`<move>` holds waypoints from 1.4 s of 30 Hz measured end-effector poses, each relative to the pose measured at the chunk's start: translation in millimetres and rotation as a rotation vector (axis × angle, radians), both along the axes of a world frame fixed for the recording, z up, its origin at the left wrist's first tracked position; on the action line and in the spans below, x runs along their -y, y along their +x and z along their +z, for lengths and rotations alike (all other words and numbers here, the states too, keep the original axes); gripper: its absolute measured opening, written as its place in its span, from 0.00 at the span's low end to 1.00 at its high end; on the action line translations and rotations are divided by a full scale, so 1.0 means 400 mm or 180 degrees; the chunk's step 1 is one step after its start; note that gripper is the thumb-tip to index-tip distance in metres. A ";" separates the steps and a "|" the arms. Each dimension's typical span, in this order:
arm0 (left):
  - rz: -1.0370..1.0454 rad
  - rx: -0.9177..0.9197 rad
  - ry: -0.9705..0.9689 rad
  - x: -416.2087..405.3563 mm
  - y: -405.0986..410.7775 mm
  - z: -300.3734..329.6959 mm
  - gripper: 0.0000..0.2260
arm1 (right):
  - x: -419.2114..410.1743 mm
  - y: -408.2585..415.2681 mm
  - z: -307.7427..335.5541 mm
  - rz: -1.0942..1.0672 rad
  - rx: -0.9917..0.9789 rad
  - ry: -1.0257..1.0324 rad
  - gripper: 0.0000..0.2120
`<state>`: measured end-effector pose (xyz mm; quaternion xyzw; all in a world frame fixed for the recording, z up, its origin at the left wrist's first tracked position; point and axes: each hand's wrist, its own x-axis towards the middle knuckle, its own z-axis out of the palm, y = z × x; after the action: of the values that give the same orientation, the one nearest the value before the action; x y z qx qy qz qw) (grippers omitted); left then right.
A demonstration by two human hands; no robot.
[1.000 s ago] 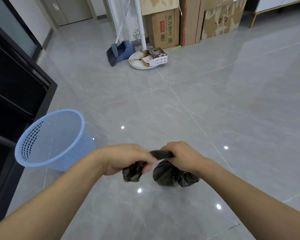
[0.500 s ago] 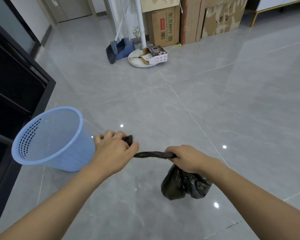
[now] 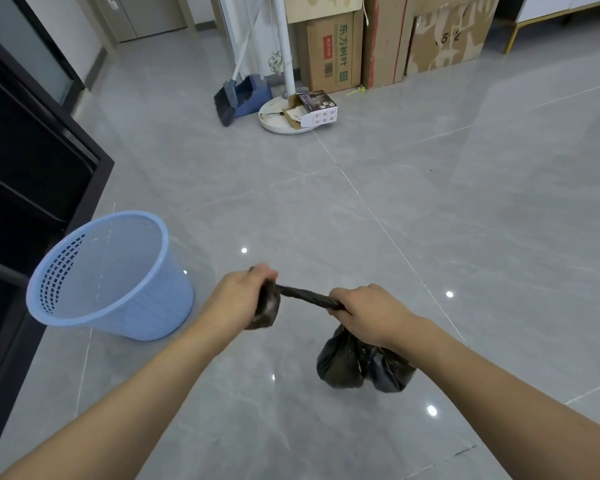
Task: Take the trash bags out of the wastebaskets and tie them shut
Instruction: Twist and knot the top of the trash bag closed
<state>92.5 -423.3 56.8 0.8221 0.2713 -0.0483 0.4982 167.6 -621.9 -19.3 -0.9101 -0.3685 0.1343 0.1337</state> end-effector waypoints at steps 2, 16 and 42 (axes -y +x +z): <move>-0.0925 -0.0353 0.1770 -0.007 -0.022 -0.004 0.21 | 0.002 0.006 0.005 0.0005 -0.0001 0.0094 0.08; -0.0333 0.0111 -0.2606 0.013 -0.060 0.036 0.09 | -0.020 0.009 0.012 0.0113 0.0134 0.0265 0.11; 0.0600 0.0929 -0.2251 -0.034 -0.002 0.085 0.18 | 0.068 0.021 -0.013 -0.0119 -0.0566 -0.0004 0.10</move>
<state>91.5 -409.6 90.7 0.5695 0.2385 0.0246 0.7863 176.1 -648.9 -24.4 -0.9014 -0.3379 0.2123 0.1677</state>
